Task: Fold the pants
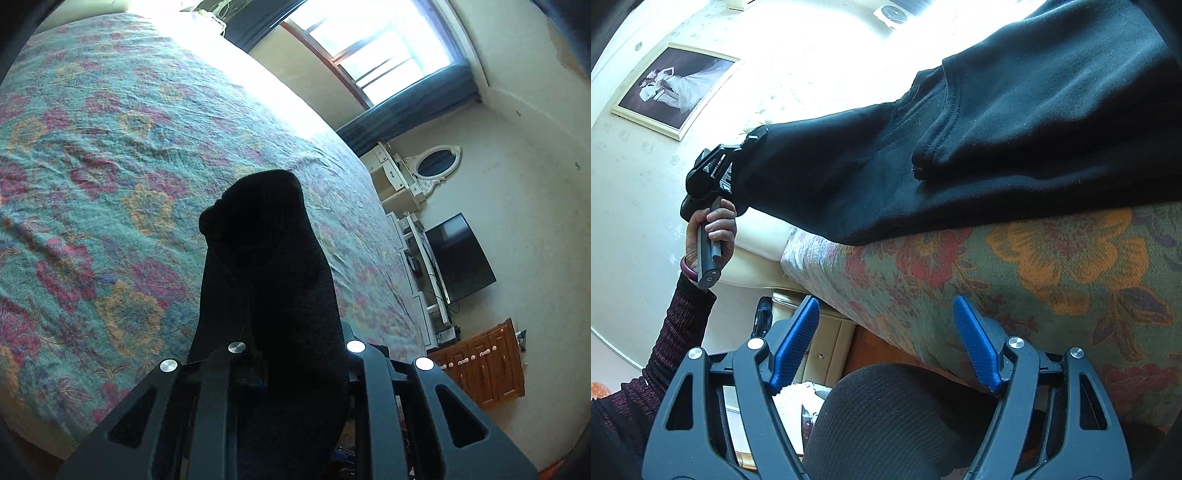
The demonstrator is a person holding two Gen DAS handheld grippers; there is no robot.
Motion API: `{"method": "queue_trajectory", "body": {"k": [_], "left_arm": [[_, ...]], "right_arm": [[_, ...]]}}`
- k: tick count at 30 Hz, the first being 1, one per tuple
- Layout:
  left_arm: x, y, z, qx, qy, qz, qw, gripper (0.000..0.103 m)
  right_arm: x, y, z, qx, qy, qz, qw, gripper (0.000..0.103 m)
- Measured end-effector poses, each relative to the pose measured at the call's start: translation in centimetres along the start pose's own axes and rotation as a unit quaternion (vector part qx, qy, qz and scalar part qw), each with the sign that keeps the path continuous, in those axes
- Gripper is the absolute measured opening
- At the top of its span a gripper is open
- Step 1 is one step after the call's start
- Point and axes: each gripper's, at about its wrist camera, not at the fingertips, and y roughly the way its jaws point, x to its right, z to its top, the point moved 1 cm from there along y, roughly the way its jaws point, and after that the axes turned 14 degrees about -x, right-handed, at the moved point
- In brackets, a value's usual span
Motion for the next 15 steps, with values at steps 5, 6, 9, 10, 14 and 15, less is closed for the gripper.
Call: {"method": "queue_trajectory", "body": {"k": [5,6,9,10,14,15], "left_arm": [[3.1,2.0,-0.6,-0.013,0.022,0.010,0.9996,0.019],[3.4,2.4,-0.7,-0.015,0.023,0.013,0.9996,0.019],[4.8,3.7,-1.2,-0.019,0.029,0.022,0.9992,0.019],[5.3,4.1,-1.2,-0.021,0.032,0.027,0.9989,0.019],[7.5,6.5,-1.9,-0.031,0.048,0.048,0.9972,0.019],[8.1,7.2,-2.0,-0.034,0.054,0.057,0.9963,0.019]], "right_arm": [[0.0,-0.2,0.0,0.007,0.001,0.006,1.000,0.075],[0.1,-0.3,0.0,0.009,0.002,0.007,1.000,0.075],[0.3,-0.3,0.0,0.015,0.006,0.014,1.000,0.075],[0.3,-0.2,0.0,0.016,0.007,0.015,1.000,0.075],[0.1,0.0,0.0,0.021,0.005,0.017,1.000,0.075],[0.1,0.0,-0.1,0.021,0.004,0.016,1.000,0.075]]}}
